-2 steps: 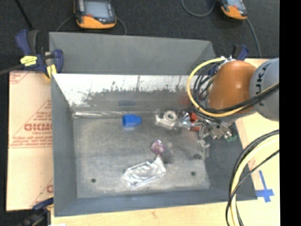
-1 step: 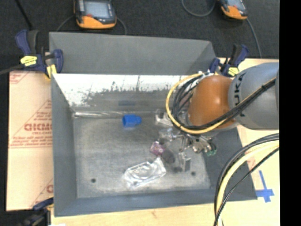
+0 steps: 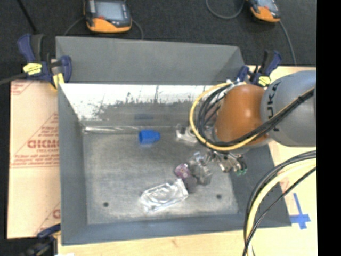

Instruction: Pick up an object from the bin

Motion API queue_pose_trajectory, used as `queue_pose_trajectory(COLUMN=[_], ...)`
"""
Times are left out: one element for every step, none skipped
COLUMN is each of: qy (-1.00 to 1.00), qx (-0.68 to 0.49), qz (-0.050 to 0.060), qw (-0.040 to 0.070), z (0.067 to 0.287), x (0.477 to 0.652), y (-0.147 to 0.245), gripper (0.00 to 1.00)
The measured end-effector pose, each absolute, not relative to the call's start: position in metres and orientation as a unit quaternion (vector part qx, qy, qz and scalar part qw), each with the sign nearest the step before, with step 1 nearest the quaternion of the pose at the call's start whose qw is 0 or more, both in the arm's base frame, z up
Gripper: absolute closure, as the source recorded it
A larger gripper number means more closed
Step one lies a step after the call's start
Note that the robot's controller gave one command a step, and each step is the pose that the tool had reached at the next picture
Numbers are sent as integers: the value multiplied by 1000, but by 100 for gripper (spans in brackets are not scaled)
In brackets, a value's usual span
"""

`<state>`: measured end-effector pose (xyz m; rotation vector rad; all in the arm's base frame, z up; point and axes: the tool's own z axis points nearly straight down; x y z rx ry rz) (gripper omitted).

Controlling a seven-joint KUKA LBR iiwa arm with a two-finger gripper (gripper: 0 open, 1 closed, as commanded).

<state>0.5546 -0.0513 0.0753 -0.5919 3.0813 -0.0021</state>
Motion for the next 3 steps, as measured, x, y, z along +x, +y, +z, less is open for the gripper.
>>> queue_pose_trajectory(qy=[982, 985, 985], qx=[-190, -171, -174], qz=[-1, 1, 0], qw=[2, 1, 2], z=[75, 70, 71], x=[555, 529, 530], y=[-51, -34, -35], gripper=[0, 0, 100])
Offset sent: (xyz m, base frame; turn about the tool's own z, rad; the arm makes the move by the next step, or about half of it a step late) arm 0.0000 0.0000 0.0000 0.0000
